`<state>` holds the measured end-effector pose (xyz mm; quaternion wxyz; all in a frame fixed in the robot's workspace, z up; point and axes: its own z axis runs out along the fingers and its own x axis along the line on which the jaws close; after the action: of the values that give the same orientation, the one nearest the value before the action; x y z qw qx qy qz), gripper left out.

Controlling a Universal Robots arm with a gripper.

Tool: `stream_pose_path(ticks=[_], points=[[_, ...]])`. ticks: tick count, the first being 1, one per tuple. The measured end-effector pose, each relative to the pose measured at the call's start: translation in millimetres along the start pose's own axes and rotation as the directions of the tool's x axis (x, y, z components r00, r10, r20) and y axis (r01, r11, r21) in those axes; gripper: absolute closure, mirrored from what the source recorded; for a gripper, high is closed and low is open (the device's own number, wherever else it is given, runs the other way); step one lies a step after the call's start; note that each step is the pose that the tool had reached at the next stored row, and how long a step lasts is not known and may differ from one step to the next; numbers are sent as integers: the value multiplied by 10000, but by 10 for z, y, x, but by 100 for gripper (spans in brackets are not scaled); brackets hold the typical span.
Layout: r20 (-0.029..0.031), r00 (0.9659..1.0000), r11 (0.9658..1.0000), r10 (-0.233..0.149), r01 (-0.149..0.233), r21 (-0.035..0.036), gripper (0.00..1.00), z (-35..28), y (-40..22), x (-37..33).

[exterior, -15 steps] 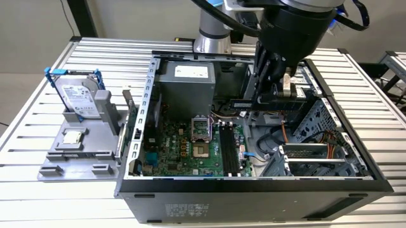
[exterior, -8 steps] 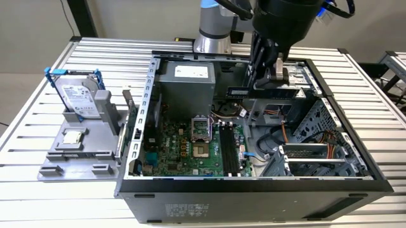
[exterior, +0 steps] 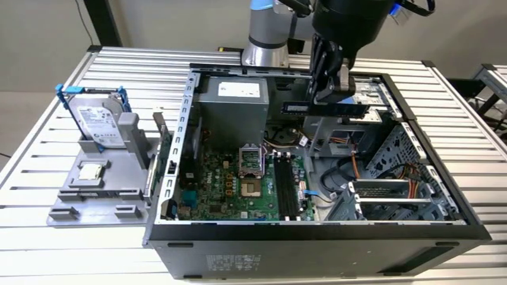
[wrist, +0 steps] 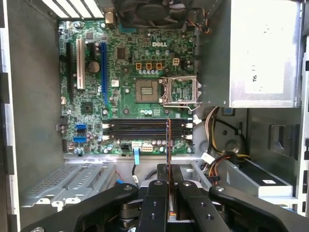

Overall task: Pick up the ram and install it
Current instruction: 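Pick up the ram and move it above insertion slot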

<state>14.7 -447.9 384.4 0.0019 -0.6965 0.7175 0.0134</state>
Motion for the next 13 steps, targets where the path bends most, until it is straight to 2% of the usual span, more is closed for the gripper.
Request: stream_pose_path(ticks=[3,13], points=[[-1,10000,10000,1,-1,0,100,1,4,-28],[0,10000,10000,1,-1,5,100,2,43,-31]])
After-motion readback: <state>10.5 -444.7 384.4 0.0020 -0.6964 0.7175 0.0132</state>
